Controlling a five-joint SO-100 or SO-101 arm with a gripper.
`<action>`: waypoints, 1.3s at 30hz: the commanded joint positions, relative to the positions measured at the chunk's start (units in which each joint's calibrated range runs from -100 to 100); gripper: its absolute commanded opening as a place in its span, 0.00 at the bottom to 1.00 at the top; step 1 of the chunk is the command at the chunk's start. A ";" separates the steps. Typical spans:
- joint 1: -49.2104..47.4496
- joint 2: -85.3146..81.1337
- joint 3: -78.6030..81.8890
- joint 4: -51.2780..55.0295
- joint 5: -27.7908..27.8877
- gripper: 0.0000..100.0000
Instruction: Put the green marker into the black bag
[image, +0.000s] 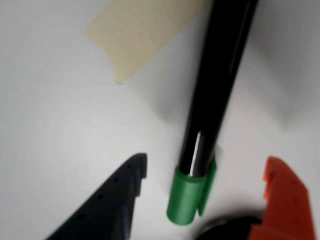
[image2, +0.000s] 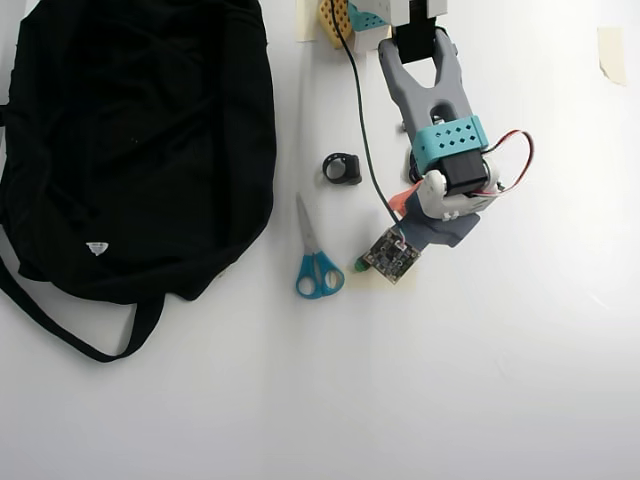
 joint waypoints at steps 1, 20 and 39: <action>0.05 -0.64 -2.58 1.77 -0.03 0.30; 1.40 5.50 -11.75 1.25 -0.03 0.30; 1.40 11.97 -18.94 4.78 -0.34 0.30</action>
